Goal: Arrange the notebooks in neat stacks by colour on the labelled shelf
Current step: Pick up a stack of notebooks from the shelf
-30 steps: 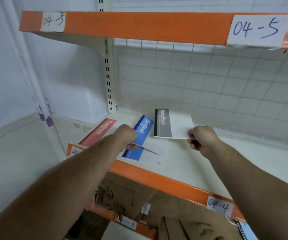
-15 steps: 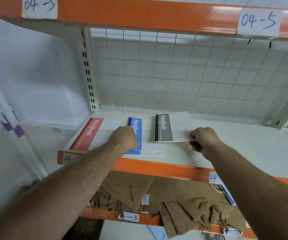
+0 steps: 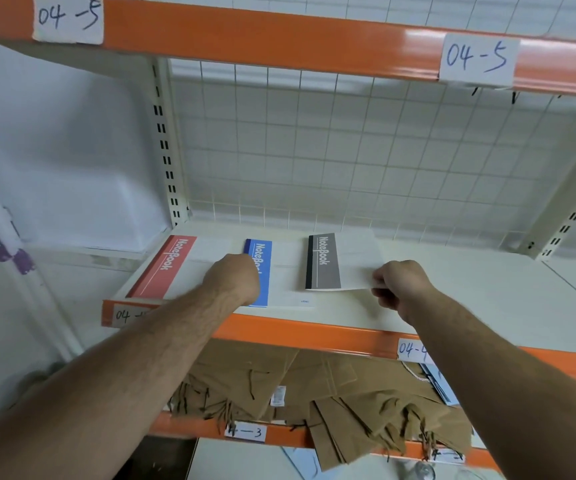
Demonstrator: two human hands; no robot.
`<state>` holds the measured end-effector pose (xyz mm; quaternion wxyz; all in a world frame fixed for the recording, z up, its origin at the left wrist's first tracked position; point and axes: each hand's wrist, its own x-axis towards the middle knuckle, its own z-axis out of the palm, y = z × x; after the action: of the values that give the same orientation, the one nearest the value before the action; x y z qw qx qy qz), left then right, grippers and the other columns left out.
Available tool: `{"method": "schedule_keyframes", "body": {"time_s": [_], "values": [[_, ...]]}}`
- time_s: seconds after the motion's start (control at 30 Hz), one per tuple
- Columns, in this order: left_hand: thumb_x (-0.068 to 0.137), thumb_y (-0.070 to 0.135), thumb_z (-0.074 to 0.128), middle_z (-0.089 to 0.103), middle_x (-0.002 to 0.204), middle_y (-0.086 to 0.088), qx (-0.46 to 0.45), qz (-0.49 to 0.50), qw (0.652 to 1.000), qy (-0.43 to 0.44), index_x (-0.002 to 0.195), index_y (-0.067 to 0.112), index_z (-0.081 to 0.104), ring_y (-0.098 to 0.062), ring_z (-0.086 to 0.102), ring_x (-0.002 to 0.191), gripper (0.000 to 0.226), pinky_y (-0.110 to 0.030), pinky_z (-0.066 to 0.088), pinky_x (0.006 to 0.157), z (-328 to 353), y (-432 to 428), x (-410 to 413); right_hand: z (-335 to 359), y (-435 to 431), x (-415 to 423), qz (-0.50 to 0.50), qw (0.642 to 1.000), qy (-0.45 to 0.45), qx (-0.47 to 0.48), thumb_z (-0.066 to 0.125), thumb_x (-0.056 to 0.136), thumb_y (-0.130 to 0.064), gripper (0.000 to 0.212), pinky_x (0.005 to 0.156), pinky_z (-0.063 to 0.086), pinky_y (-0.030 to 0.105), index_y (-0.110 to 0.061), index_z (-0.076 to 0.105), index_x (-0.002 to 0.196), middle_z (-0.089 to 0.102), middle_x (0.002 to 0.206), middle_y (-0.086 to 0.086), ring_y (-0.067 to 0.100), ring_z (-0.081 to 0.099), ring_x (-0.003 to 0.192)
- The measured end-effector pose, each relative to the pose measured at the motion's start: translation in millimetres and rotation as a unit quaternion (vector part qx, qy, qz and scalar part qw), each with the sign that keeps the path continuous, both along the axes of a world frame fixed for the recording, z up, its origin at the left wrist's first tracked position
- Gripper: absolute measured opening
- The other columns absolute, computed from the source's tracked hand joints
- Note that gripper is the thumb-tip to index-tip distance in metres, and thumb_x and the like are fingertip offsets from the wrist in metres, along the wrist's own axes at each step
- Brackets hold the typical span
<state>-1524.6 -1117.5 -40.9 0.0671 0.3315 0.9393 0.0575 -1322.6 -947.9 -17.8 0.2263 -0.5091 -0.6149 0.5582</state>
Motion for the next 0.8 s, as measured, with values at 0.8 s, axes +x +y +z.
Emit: {"method": "schedule_keyframes", "body": {"time_s": [0.8], "values": [[0.099,0.04,0.045,0.035,0.158,0.005,0.107,-0.085,0.991,-0.003,0.152,0.023,0.036,-0.019,0.04,0.14,0.056,-0.035,0.039,0.109,11,38,32,-20,31,28,0.036,0.949,-0.264,0.167,0.059,0.086,-0.011,0.011,0.056,0.045,0.026,-0.007,0.056,0.076,0.06,0.073,0.009,0.024,0.058,0.063]]}}
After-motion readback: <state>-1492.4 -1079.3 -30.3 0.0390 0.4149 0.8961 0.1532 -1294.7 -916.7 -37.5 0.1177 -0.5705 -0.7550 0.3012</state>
